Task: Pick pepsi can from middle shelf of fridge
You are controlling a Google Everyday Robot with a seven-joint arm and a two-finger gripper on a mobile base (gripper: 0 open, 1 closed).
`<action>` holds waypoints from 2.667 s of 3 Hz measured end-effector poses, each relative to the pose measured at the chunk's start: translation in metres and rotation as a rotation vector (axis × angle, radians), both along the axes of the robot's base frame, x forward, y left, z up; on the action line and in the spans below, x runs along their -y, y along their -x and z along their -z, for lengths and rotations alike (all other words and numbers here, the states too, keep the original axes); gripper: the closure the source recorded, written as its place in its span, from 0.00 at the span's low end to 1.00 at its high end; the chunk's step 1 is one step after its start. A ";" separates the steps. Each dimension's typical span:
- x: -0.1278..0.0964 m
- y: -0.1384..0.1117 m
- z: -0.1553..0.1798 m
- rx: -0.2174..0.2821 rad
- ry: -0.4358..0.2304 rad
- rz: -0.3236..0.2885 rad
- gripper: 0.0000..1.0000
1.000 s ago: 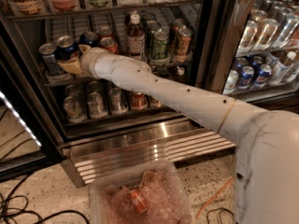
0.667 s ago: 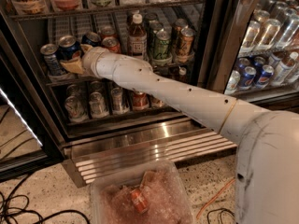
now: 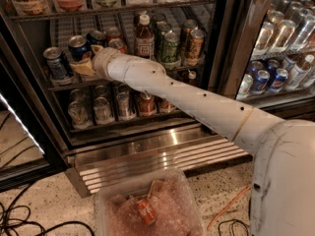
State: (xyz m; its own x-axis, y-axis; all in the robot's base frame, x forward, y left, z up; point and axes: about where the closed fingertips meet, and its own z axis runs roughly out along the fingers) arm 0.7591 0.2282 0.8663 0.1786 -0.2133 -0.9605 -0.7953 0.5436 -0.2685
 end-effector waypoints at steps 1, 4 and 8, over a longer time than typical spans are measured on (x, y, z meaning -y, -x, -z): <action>-0.009 0.010 -0.006 0.002 -0.007 -0.058 1.00; -0.051 0.079 -0.078 0.056 -0.165 -0.513 1.00; -0.058 0.126 -0.048 -0.017 -0.094 -0.840 1.00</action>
Offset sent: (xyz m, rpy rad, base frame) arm -0.1502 0.0684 0.0845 0.1054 -0.0363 0.8506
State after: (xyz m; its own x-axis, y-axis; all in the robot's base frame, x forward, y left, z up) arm 0.6327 0.2863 0.9140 0.2273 0.0643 -0.9717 -0.9486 -0.2109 -0.2359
